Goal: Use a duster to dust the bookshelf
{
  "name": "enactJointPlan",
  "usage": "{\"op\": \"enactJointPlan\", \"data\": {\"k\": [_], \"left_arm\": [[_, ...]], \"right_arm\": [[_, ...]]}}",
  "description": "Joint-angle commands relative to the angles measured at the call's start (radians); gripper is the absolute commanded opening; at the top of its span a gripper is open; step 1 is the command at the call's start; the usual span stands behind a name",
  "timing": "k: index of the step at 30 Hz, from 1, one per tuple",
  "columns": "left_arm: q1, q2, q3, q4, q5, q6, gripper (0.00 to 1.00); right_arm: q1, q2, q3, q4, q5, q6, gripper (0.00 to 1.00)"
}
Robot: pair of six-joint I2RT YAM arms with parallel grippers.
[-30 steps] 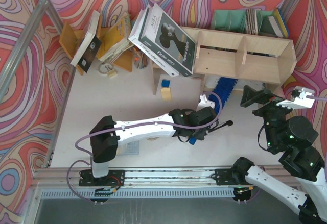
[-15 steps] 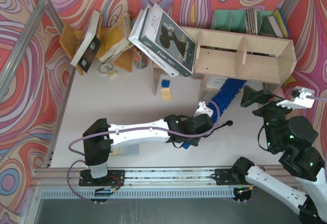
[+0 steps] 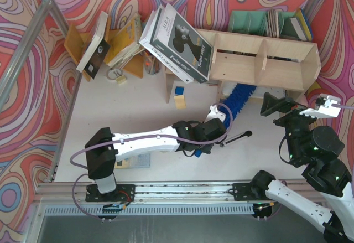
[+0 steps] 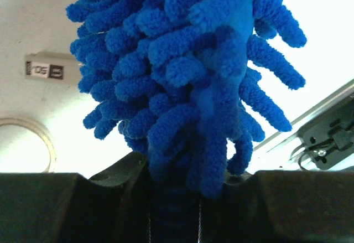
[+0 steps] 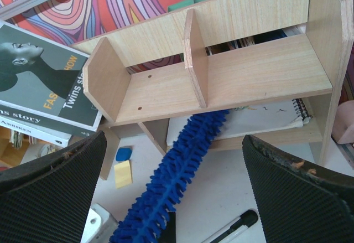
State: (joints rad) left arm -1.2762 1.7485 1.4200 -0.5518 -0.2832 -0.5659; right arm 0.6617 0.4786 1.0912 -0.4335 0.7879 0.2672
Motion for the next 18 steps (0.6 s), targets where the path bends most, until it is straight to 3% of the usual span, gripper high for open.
{"op": "enactJointPlan", "data": {"k": [1,11,18], "left_arm": [[-0.036,0.047,0.067,0.027,0.041,0.063,0.0],[-0.084,0.065,0.092,-0.002,0.071,0.129,0.0],[-0.056,-0.058,-0.042,0.05,-0.04,0.087,0.0]], "right_arm": [[0.003,-0.011,0.015,-0.008,0.017,0.0,0.99],[0.004,-0.002,0.008,0.005,0.016,-0.005,0.99],[0.004,0.007,0.006,0.014,0.008,-0.004,0.99]]}}
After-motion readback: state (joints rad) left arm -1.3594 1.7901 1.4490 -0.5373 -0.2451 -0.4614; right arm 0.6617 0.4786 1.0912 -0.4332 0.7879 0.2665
